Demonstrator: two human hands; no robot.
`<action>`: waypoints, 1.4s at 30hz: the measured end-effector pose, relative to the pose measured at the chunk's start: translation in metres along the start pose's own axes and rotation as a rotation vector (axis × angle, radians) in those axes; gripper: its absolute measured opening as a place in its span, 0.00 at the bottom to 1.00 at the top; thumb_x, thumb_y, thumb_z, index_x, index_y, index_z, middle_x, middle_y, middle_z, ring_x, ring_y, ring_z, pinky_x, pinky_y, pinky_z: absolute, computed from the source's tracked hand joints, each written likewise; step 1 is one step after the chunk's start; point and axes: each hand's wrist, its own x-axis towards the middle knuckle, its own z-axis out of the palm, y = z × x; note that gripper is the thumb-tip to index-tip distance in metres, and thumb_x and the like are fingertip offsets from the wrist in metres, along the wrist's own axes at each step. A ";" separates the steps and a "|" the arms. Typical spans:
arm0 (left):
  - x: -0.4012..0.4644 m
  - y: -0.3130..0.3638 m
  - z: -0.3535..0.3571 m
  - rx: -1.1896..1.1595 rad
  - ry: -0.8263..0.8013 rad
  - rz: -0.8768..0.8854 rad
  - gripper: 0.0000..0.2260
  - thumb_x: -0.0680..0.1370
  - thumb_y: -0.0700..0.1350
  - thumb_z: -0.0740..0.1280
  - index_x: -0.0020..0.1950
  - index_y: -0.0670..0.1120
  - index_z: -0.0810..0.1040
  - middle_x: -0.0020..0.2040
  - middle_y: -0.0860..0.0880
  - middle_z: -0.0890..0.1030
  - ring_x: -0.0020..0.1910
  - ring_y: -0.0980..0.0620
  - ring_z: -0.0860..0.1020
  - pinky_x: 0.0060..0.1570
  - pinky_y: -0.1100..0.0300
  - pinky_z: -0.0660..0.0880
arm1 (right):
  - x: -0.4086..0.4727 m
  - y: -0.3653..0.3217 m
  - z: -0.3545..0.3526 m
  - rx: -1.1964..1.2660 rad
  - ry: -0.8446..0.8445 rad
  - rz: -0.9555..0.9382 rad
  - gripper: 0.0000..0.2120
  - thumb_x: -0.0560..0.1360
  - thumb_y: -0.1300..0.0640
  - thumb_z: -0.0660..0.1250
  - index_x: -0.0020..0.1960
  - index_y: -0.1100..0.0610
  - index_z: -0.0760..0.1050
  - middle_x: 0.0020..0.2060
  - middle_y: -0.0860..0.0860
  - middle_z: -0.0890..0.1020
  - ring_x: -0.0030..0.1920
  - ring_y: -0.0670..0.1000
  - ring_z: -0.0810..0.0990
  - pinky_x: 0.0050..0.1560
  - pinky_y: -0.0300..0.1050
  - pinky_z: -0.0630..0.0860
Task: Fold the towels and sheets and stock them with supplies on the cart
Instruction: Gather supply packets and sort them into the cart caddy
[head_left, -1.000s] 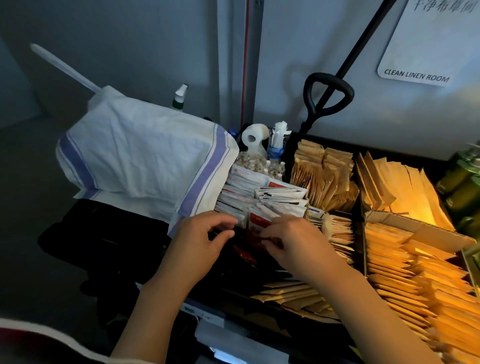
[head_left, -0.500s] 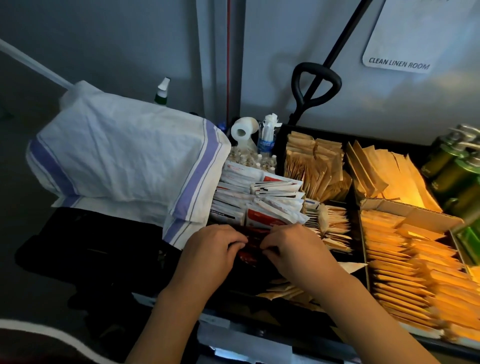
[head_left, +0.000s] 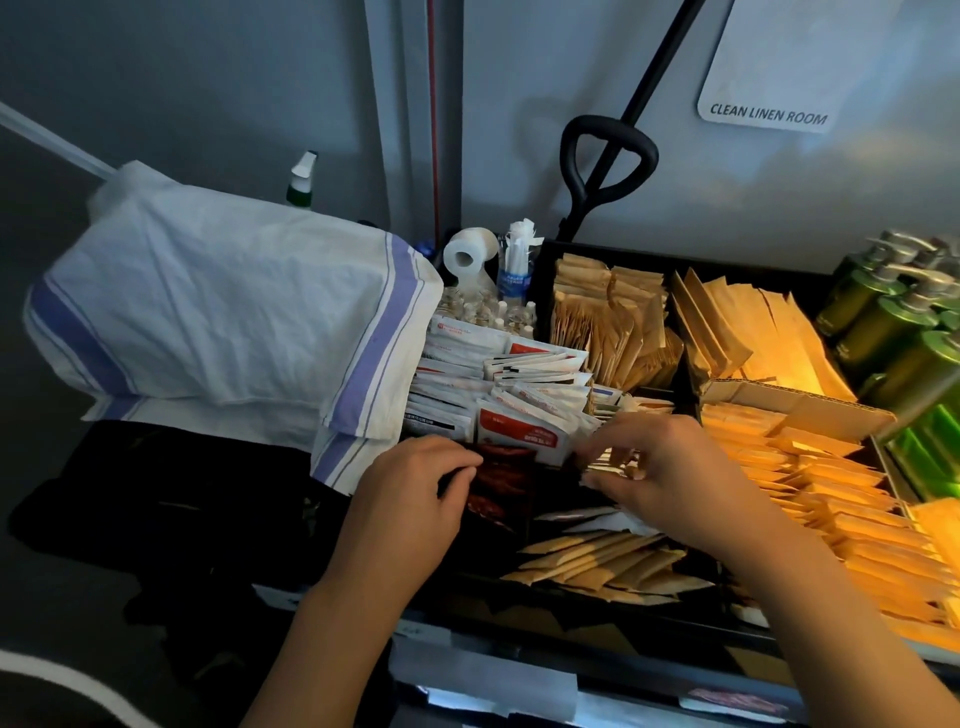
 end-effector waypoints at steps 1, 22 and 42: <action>0.000 0.003 0.000 -0.004 0.006 0.004 0.08 0.79 0.41 0.73 0.55 0.50 0.87 0.52 0.58 0.85 0.53 0.60 0.81 0.57 0.60 0.79 | -0.001 0.007 -0.004 -0.028 -0.042 0.038 0.16 0.73 0.49 0.78 0.59 0.40 0.82 0.51 0.36 0.82 0.50 0.38 0.79 0.44 0.32 0.71; 0.002 0.042 0.048 -0.028 -0.158 0.046 0.10 0.79 0.45 0.73 0.60 0.53 0.85 0.55 0.60 0.83 0.56 0.62 0.79 0.59 0.56 0.78 | -0.001 0.022 0.023 -0.174 -0.195 0.046 0.11 0.78 0.55 0.68 0.56 0.46 0.86 0.47 0.48 0.87 0.49 0.53 0.82 0.51 0.49 0.80; 0.000 0.001 0.000 -0.159 0.120 -0.019 0.13 0.75 0.43 0.77 0.58 0.54 0.85 0.53 0.62 0.84 0.55 0.62 0.82 0.57 0.64 0.78 | 0.015 -0.027 0.023 0.141 0.081 -0.145 0.05 0.75 0.54 0.73 0.50 0.49 0.85 0.40 0.42 0.84 0.40 0.42 0.79 0.40 0.45 0.78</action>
